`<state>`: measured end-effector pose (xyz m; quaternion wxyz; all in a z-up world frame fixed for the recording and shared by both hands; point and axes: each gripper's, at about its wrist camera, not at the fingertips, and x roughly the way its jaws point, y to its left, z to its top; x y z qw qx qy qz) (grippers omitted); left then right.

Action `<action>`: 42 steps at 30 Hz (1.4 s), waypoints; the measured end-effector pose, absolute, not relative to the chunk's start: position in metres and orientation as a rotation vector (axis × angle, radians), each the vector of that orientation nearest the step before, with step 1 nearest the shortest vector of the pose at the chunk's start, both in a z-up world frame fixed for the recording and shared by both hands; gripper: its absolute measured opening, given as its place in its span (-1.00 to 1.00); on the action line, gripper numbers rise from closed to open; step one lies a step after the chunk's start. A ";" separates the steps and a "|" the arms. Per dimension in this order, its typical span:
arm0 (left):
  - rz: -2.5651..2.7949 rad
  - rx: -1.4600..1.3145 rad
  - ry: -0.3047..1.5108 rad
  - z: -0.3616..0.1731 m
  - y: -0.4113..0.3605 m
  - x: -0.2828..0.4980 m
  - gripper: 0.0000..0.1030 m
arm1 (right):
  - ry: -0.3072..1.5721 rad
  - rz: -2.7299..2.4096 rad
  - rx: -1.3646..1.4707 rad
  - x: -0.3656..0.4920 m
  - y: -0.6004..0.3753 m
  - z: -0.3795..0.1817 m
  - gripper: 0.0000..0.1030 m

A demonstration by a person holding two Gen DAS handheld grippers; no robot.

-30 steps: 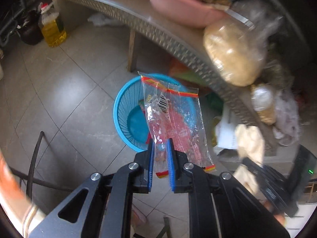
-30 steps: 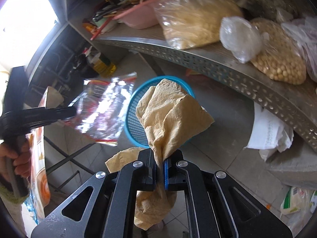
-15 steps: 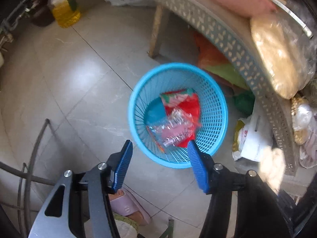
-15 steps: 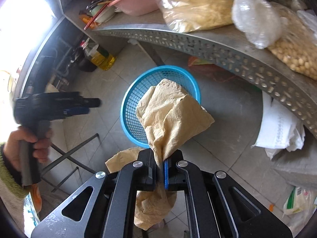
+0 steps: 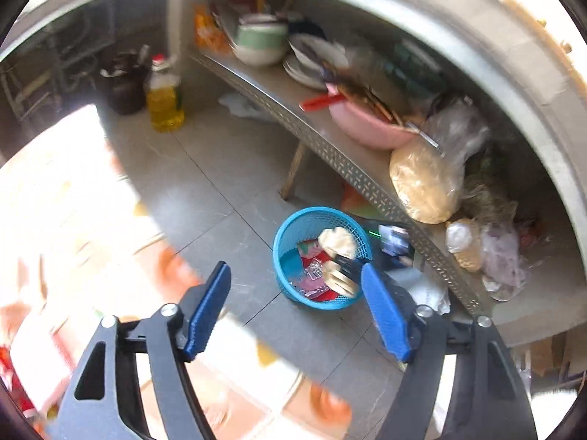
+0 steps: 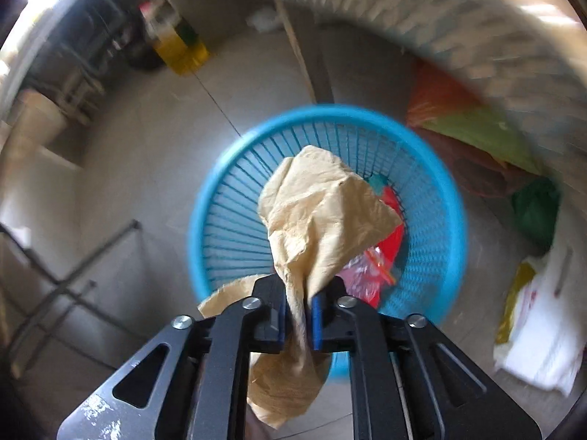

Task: Collect trash
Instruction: 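Withdraw both open tools from the basket back toward the table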

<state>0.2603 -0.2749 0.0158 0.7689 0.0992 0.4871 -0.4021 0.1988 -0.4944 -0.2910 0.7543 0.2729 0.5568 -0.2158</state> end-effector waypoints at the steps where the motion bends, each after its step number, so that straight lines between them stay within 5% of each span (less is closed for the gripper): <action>1: -0.867 0.214 1.055 0.021 -0.264 0.256 0.42 | 1.272 -0.474 0.584 0.211 -0.497 -0.309 -0.26; 2: -0.861 0.211 1.052 0.025 -0.249 0.251 0.43 | 1.325 -0.473 0.573 0.222 -0.499 -0.327 -0.07; 10: -0.724 0.127 0.988 0.026 -0.146 0.225 0.49 | 1.289 -0.525 0.626 0.211 -0.508 -0.327 0.01; 21: -0.715 -0.004 0.938 0.021 -0.102 0.208 0.54 | 1.082 -0.496 0.583 0.145 -0.455 -0.202 0.06; 35: -0.705 -0.131 0.832 0.039 -0.043 0.164 0.76 | 0.739 -0.364 0.408 0.083 -0.339 -0.012 0.78; 42: -0.677 -0.170 0.785 0.044 -0.011 0.148 0.82 | 0.743 -0.261 0.327 0.096 -0.281 0.018 0.84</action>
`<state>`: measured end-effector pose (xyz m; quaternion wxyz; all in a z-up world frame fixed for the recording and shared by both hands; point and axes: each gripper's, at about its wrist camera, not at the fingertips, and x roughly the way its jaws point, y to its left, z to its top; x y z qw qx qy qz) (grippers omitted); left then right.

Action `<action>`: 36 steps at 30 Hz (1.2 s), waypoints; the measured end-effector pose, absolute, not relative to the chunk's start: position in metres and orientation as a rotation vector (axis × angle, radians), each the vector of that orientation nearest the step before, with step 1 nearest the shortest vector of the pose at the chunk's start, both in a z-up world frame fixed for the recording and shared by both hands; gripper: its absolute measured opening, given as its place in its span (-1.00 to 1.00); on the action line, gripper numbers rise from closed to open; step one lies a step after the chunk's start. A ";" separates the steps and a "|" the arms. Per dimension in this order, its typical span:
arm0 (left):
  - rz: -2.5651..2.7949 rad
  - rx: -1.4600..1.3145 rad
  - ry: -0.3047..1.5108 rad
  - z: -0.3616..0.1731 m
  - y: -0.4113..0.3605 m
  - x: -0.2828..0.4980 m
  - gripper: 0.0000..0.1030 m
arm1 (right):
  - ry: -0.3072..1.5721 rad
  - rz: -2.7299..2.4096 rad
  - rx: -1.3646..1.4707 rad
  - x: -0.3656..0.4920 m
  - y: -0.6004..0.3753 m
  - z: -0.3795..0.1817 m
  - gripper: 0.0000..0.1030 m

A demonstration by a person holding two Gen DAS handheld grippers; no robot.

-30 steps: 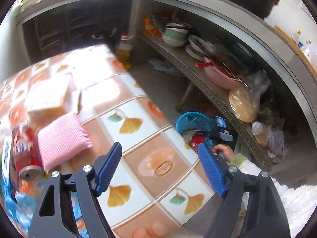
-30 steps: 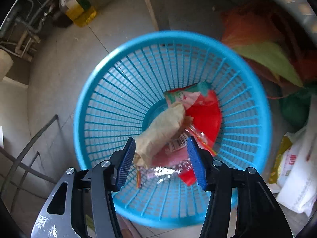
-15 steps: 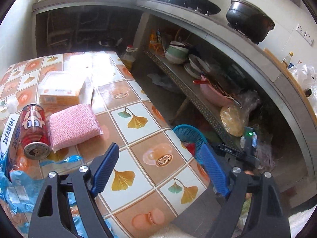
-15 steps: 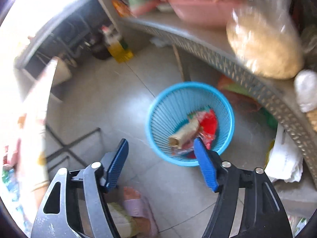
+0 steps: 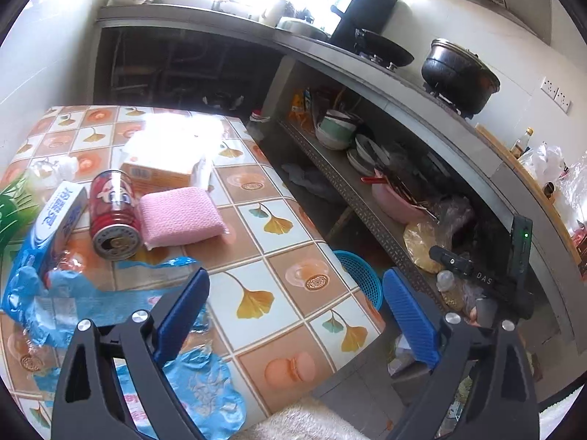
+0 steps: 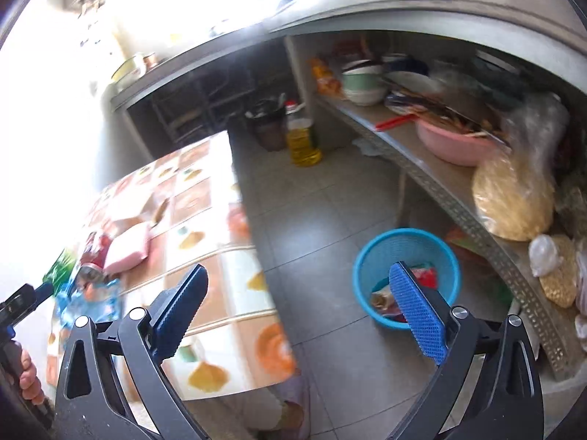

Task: Collect trash
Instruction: 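Withdraw both open tools from the basket back toward the table, then close the right tool on the blue plastic wrapper and lift it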

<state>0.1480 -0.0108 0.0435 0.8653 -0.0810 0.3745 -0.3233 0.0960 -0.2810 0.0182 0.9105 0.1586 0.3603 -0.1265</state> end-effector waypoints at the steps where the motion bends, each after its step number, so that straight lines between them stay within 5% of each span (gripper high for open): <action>1: -0.673 -0.171 0.776 0.044 -0.006 0.146 0.83 | 0.751 -0.251 0.316 0.099 -0.271 0.019 0.84; 19: -0.532 -0.249 0.739 0.032 0.072 0.134 0.85 | 0.842 -0.158 0.039 0.137 -0.148 0.002 0.85; 36: -0.511 -0.245 0.727 0.027 0.085 0.127 0.85 | 0.812 -0.154 -0.042 0.140 -0.139 -0.006 0.84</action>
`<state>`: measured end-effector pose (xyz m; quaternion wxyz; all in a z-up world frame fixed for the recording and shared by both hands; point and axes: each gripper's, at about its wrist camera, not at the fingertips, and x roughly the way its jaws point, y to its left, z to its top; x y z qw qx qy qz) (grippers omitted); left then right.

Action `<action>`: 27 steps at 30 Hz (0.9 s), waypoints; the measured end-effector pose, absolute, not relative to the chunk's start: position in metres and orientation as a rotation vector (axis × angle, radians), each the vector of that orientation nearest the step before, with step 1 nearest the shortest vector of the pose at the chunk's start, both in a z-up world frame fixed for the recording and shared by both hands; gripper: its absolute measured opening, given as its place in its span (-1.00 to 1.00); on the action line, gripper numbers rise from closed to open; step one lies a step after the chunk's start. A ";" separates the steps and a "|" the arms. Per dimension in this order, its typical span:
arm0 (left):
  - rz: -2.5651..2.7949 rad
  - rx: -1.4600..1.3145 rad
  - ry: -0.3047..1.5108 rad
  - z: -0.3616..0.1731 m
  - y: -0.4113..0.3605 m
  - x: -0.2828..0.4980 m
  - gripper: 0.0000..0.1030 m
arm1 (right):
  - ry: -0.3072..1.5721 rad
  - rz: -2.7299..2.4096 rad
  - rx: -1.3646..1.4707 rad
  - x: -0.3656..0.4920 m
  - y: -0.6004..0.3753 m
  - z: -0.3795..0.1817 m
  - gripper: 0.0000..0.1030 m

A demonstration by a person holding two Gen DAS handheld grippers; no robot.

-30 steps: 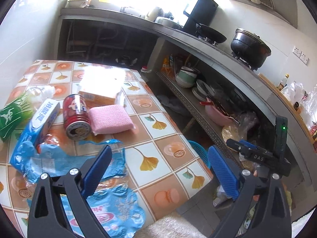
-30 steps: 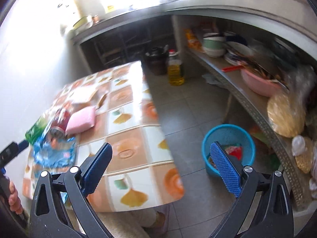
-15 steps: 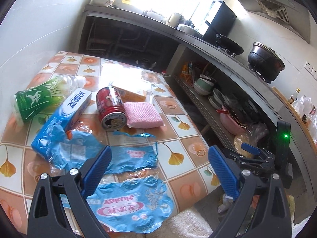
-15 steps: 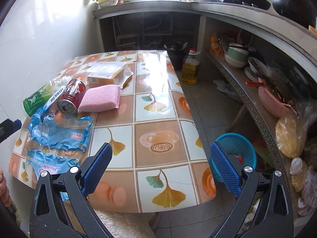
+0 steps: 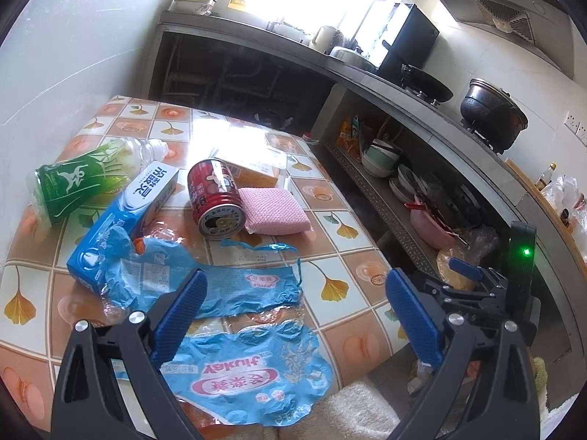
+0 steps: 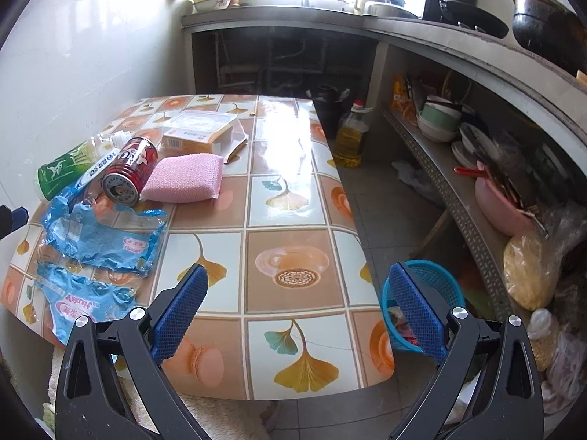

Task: Collect trash
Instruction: 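Close the right tool on the blue plastic wrapper and lift it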

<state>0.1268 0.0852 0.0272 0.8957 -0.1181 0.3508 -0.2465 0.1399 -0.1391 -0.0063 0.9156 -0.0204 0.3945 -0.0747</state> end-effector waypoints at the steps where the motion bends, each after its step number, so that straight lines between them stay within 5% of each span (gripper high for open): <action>1: -0.504 -0.239 0.724 0.026 0.087 0.124 0.86 | 0.811 -0.147 -0.028 0.139 -0.141 -0.007 0.84; 21: -0.296 -0.098 0.821 -0.024 0.133 0.111 0.85 | 0.918 0.528 0.046 0.184 -0.070 -0.036 0.84; 27: -0.305 -0.082 0.840 -0.040 0.139 0.107 0.43 | 1.010 0.638 -0.037 0.228 -0.031 -0.054 0.84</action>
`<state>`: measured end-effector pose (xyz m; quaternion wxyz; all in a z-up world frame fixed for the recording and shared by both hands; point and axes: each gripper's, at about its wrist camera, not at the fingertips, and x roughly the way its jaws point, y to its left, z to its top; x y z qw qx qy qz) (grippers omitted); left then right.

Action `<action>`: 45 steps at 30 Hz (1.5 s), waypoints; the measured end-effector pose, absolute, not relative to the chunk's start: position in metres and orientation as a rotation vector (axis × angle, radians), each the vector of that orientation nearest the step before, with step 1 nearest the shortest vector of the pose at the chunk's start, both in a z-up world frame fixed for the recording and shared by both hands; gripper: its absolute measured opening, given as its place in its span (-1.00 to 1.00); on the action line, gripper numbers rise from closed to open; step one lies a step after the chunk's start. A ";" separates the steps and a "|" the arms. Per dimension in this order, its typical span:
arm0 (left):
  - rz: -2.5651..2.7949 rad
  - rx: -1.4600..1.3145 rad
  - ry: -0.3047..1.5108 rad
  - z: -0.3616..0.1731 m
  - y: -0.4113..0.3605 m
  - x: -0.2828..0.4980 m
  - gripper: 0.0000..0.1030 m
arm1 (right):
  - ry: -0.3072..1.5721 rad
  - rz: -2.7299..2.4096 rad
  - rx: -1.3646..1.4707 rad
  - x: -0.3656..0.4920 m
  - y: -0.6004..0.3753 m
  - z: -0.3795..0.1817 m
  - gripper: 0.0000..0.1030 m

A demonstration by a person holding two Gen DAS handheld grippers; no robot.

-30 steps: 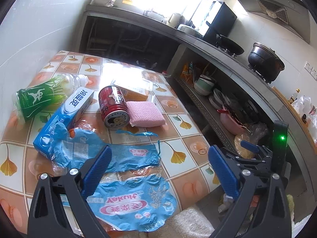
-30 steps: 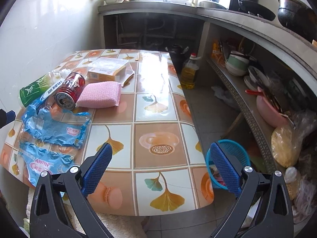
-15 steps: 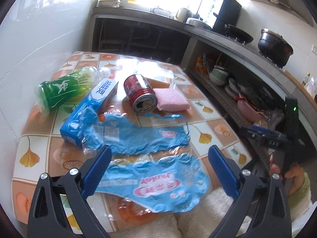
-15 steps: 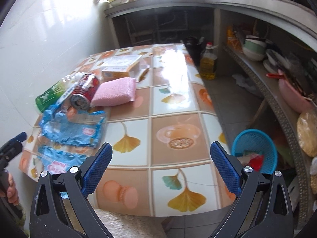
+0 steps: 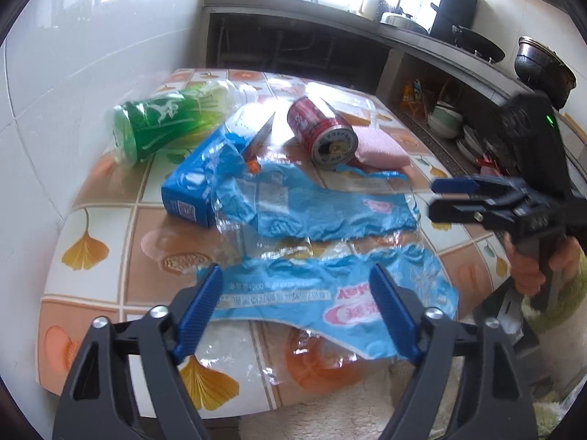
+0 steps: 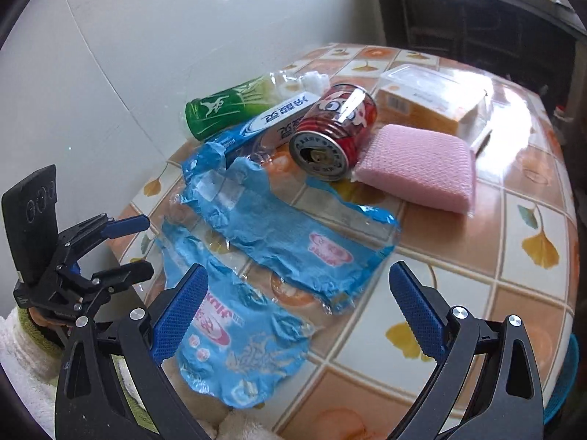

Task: Collect trash
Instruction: 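Close the right tool on the blue plastic wrapper and lift it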

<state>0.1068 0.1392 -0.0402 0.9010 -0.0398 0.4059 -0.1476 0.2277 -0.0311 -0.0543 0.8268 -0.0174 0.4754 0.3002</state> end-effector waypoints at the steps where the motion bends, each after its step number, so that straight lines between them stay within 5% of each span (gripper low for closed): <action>1: -0.315 -0.085 0.852 -0.044 0.139 0.107 0.31 | 1.025 0.637 -0.048 0.233 -0.027 -0.058 0.84; 5: -0.346 -0.115 0.909 -0.063 0.137 0.106 0.02 | 1.118 0.599 -0.066 0.250 -0.015 -0.079 0.84; 30: -0.618 -0.032 0.766 -0.069 0.047 0.109 0.01 | 1.250 0.701 0.168 0.249 -0.015 -0.088 0.81; 45: -0.666 0.029 0.716 -0.067 0.014 0.108 0.04 | 1.271 0.610 0.197 0.253 -0.033 -0.091 -0.35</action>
